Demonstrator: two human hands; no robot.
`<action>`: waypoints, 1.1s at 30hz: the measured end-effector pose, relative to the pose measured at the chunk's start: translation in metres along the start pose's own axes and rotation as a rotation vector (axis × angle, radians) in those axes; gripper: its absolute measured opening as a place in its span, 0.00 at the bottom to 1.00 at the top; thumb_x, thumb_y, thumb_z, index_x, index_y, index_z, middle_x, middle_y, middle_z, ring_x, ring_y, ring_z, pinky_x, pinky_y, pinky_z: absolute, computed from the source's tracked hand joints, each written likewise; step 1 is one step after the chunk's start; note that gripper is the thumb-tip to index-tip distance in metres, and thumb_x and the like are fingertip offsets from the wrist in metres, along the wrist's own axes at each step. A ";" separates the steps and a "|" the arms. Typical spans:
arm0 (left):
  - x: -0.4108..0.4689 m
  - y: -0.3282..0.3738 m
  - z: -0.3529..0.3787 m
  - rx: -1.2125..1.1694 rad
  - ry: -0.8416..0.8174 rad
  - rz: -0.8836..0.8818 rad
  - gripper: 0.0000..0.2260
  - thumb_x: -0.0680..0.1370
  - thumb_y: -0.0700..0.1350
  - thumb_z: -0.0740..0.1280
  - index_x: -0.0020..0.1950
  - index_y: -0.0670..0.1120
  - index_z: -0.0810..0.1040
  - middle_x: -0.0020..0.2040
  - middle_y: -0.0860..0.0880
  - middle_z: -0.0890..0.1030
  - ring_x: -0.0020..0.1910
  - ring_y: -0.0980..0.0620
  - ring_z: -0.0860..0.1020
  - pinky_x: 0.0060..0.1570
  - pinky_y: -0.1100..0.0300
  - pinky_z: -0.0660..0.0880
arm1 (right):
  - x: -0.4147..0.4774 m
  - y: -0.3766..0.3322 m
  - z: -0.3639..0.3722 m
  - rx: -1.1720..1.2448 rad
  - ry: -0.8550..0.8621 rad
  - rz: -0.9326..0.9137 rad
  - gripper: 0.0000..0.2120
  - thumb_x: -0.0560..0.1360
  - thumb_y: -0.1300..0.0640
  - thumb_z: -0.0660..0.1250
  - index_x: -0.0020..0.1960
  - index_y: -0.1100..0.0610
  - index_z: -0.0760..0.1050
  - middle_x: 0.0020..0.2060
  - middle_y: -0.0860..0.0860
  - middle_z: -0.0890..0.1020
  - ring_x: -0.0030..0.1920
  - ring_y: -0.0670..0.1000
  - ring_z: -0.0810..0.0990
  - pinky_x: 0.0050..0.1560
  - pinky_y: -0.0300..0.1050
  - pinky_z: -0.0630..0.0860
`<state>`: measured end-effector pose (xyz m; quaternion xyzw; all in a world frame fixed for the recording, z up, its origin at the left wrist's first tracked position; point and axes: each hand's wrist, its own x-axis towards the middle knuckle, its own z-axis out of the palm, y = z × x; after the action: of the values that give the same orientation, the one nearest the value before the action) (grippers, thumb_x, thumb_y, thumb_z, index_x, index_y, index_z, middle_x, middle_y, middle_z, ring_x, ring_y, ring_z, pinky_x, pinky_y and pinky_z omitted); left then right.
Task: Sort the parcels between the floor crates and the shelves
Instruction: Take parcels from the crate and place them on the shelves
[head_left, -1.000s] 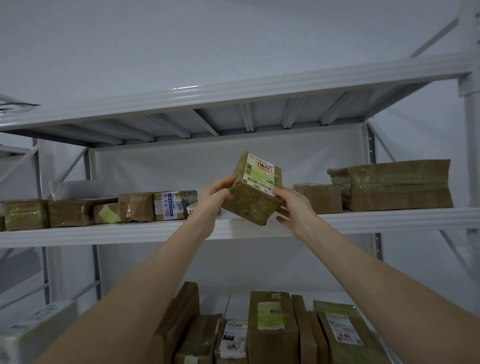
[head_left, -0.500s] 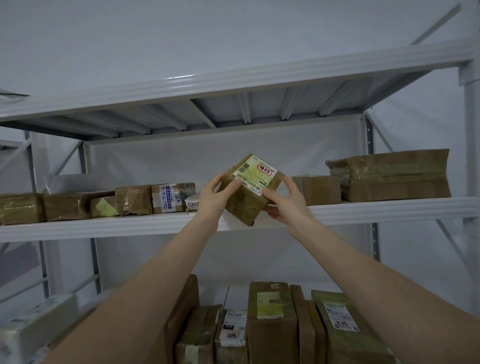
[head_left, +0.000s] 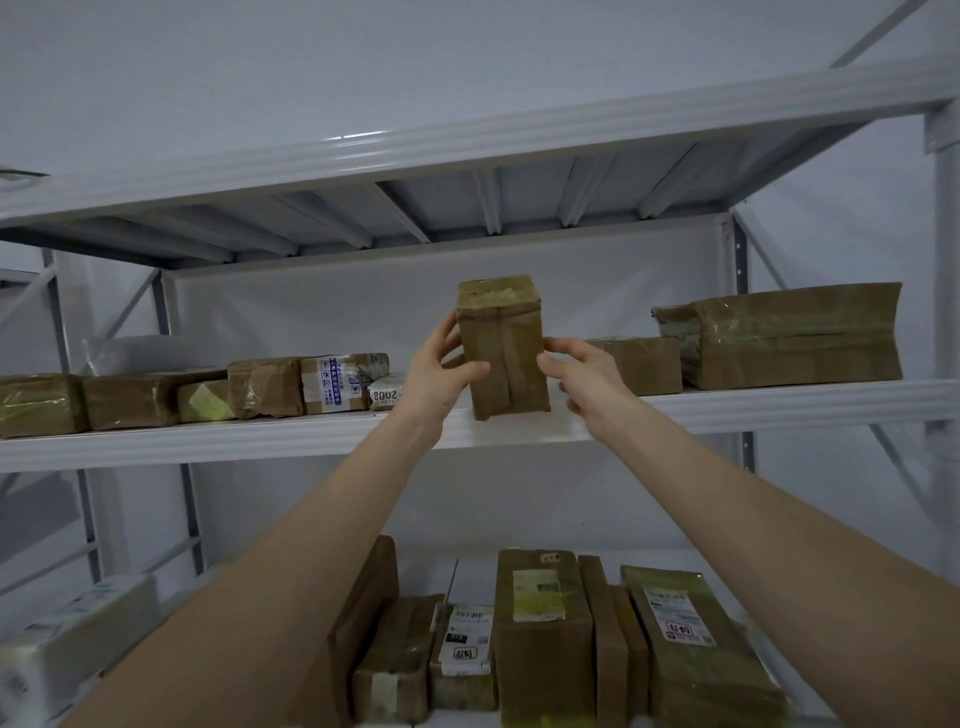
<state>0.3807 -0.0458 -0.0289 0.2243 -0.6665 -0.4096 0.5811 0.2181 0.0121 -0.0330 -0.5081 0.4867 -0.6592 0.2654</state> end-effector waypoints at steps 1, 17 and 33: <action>0.001 0.001 0.000 -0.020 0.047 -0.002 0.31 0.74 0.31 0.67 0.72 0.53 0.66 0.58 0.57 0.76 0.59 0.53 0.76 0.47 0.62 0.79 | 0.000 0.001 0.000 0.000 -0.013 -0.013 0.14 0.78 0.58 0.66 0.62 0.53 0.75 0.51 0.47 0.77 0.51 0.46 0.73 0.53 0.42 0.67; -0.001 -0.002 0.001 0.000 0.186 -0.027 0.06 0.76 0.43 0.70 0.52 0.50 0.79 0.51 0.50 0.82 0.54 0.49 0.80 0.55 0.51 0.78 | 0.008 0.014 0.004 0.025 -0.015 0.017 0.27 0.67 0.48 0.77 0.62 0.50 0.71 0.57 0.49 0.80 0.55 0.48 0.78 0.49 0.43 0.71; -0.018 0.002 -0.014 0.102 0.048 -0.047 0.20 0.80 0.41 0.62 0.73 0.50 0.67 0.54 0.56 0.82 0.52 0.57 0.81 0.51 0.59 0.79 | 0.003 0.011 0.017 0.043 -0.018 -0.105 0.20 0.73 0.66 0.65 0.56 0.43 0.76 0.46 0.46 0.83 0.50 0.48 0.82 0.48 0.41 0.78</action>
<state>0.3981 -0.0351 -0.0383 0.2788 -0.6671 -0.3830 0.5750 0.2311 -0.0016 -0.0418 -0.5329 0.4429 -0.6779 0.2455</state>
